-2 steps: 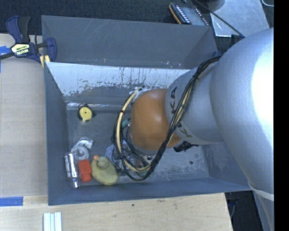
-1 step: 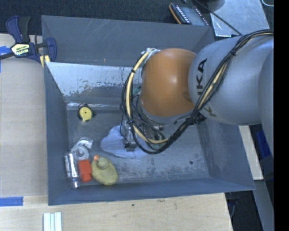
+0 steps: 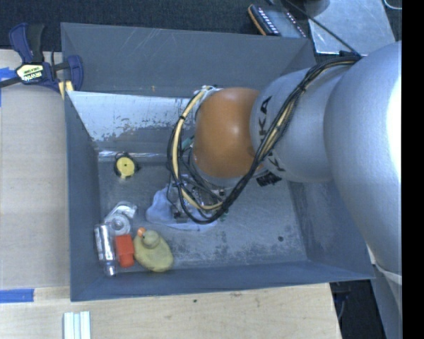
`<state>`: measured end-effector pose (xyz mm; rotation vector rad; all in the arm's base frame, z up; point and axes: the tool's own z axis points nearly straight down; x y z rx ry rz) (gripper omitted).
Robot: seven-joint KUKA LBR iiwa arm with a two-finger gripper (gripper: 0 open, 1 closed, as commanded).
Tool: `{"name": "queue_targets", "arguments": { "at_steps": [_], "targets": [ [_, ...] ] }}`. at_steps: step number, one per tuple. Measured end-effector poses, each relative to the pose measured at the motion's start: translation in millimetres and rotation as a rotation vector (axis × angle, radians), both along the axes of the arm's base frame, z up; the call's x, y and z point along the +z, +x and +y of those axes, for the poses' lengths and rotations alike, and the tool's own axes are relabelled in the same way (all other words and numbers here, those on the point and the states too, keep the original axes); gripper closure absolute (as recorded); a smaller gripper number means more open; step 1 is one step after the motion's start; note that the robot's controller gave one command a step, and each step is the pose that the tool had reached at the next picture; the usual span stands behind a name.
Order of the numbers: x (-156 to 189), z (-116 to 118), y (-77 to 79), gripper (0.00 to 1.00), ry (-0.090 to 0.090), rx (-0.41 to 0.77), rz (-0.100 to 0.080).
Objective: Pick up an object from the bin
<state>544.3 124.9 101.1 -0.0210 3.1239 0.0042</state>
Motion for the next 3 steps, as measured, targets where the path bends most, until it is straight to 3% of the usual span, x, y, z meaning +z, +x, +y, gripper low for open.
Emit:
{"name": "queue_targets", "arguments": {
  "at_steps": [1,2,3],
  "targets": [
    [-24,5,0.1,1.0,-0.002,0.053,0.006],
    [-24,-8,-9.4,1.0,-0.001,0.076,-0.002],
    [-24,-8,-9.4,1.0,-0.001,0.075,-0.002]
  ]
}}
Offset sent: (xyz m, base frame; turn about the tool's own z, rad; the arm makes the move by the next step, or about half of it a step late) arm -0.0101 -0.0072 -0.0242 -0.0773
